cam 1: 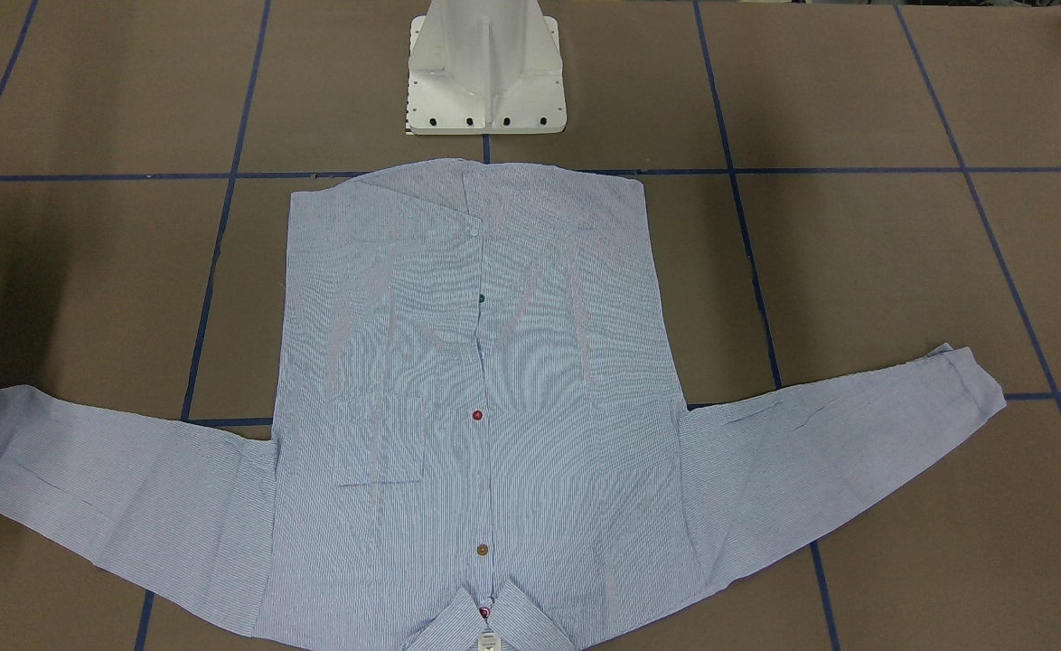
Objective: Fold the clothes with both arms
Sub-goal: 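Lower the right gripper onto the sleeve cuff nearest it and grasp it, then carry the grasped sleeve with the right gripper across toward the collar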
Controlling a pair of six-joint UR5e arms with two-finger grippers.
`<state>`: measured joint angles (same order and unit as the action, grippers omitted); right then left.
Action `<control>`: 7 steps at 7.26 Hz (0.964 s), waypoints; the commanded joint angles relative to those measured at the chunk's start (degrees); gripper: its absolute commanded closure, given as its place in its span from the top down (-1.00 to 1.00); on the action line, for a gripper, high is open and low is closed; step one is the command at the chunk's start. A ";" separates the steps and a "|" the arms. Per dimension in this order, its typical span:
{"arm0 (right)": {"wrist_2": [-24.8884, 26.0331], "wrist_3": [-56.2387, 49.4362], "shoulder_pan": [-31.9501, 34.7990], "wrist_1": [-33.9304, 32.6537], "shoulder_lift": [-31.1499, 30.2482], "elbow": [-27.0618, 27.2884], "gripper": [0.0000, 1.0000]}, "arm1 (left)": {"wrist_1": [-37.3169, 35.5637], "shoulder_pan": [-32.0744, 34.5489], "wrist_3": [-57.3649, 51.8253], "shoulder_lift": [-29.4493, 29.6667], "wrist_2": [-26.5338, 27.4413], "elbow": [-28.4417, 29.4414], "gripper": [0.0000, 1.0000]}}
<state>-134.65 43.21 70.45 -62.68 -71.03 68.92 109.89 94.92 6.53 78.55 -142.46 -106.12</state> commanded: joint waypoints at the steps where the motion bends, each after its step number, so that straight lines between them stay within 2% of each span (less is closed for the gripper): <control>1: 0.26 10.35 -3.54 -0.16 2.72 7.79 -1.00 | -0.02 0.00 0.50 -0.15 -0.01 -0.67 0.99; 3: 1.74 24.04 -9.69 -0.16 10.52 8.78 -1.00 | -0.02 0.00 0.50 -0.15 -0.01 -0.76 0.99; 5: 7.87 35.04 -17.06 -2.42 20.00 7.73 -1.00 | -0.11 0.00 0.59 -0.15 -0.01 -0.41 0.99; 6: 12.95 39.80 -20.41 -5.67 27.89 5.29 -1.00 | -0.11 -0.09 0.59 -0.15 -0.01 -0.32 0.99; 7: 15.96 42.11 -23.05 -5.87 33.88 0.83 -1.00 | -0.11 -0.09 0.59 -0.15 -0.01 -0.23 0.99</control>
<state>-123.06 81.11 51.02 -67.13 -44.94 73.91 109.79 94.86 7.12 78.40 -142.47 -106.47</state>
